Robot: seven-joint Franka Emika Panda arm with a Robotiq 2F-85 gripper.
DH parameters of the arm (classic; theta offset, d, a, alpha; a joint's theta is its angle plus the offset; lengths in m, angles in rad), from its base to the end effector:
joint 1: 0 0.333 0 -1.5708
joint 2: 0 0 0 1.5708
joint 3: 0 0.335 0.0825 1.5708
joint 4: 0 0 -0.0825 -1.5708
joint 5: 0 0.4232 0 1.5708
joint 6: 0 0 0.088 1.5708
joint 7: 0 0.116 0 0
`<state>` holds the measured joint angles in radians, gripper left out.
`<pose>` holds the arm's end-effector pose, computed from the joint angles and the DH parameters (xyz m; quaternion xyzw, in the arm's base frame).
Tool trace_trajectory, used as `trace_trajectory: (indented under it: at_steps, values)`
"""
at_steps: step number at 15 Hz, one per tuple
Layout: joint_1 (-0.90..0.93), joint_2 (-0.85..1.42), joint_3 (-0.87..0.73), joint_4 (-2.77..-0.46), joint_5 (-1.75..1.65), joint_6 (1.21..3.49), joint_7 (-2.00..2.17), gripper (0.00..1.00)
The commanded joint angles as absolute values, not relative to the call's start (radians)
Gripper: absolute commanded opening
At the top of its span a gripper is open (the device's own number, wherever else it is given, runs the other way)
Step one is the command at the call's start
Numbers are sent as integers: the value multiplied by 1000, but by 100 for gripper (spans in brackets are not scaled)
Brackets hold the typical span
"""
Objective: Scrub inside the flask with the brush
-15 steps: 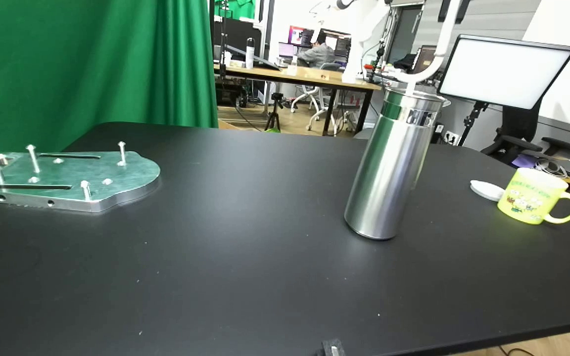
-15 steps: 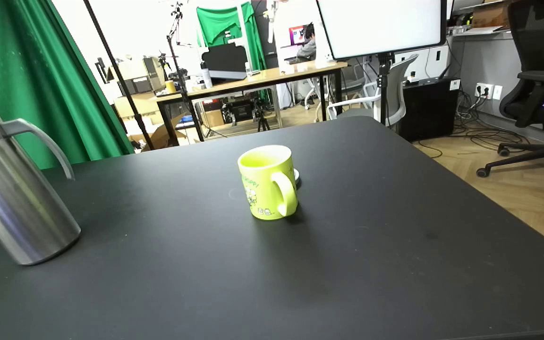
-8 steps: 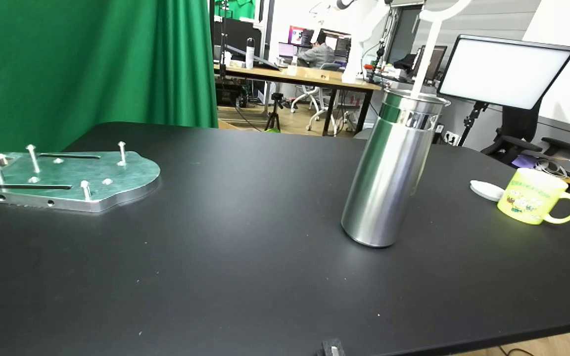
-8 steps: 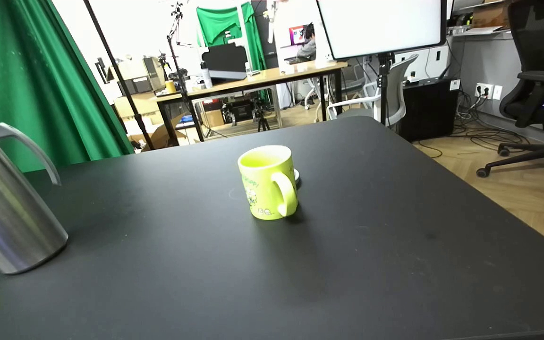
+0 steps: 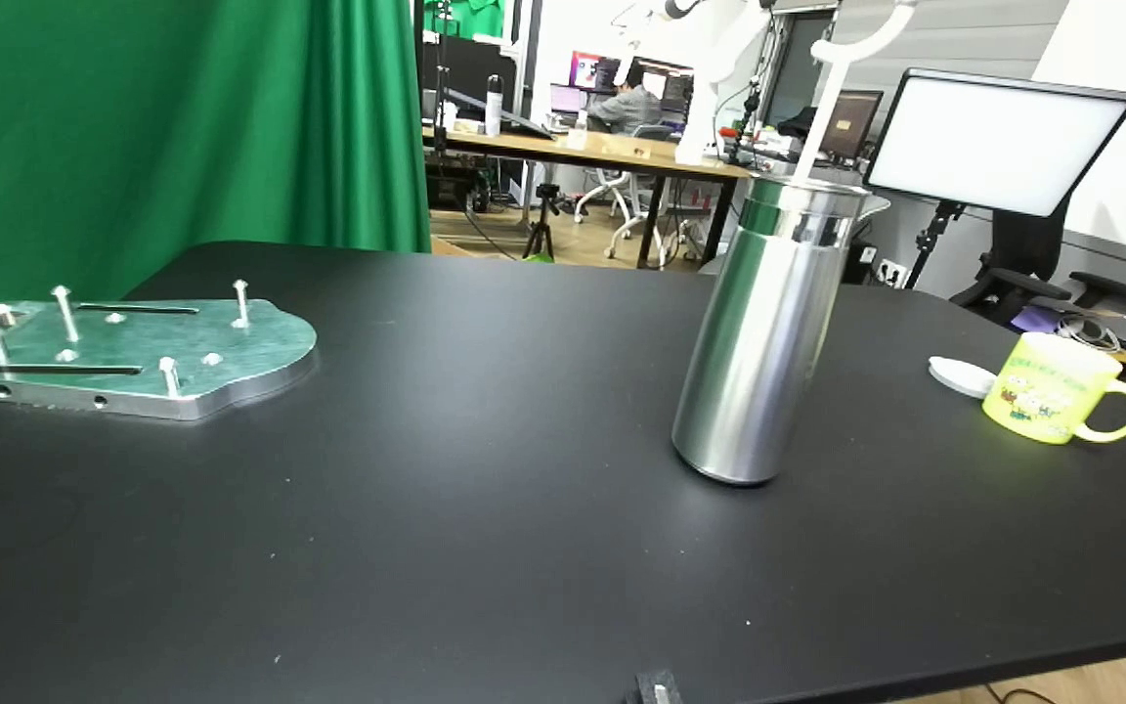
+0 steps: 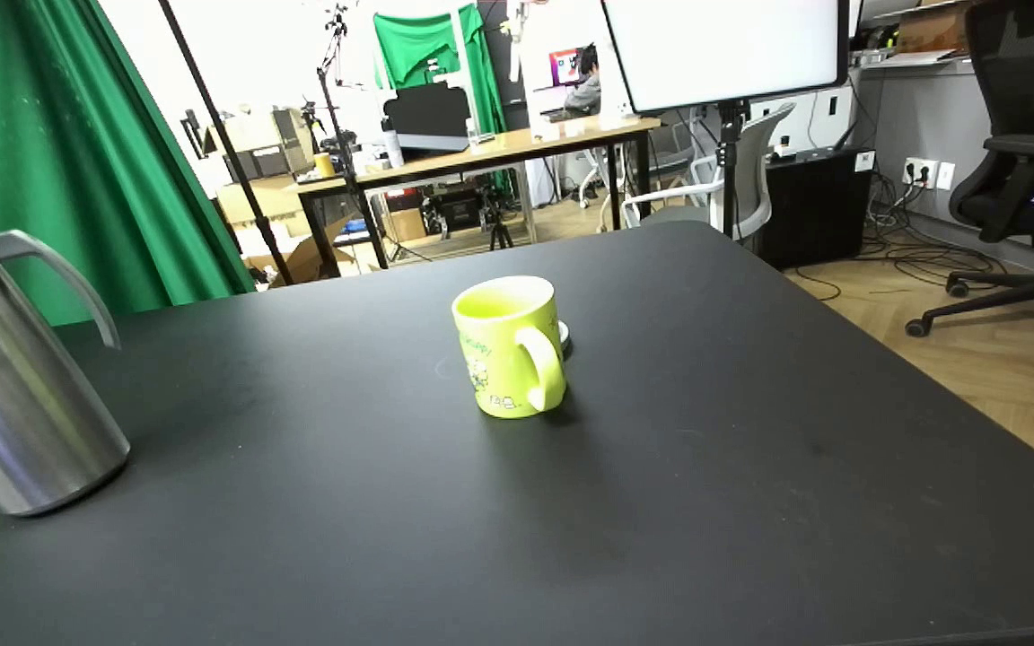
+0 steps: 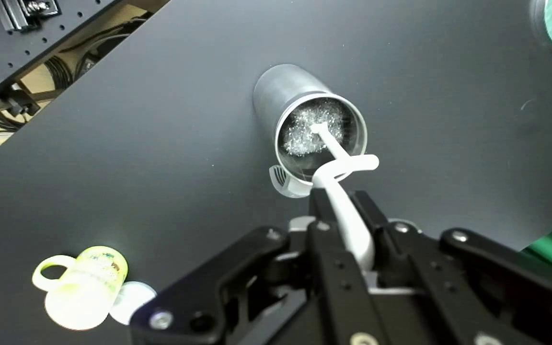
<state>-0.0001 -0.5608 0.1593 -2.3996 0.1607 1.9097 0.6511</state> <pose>0.4113 0.0845 0.5154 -0.9597 0.2768 -0.0177 0.0446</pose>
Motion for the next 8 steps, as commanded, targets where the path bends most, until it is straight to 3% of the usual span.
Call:
trace_trajectory:
  at_steps: [1,8]
  values:
    - [-8,-449,149,-2378,189,1967,632,4]
    - [4,-263,153,-2361,176,2017,656,4]
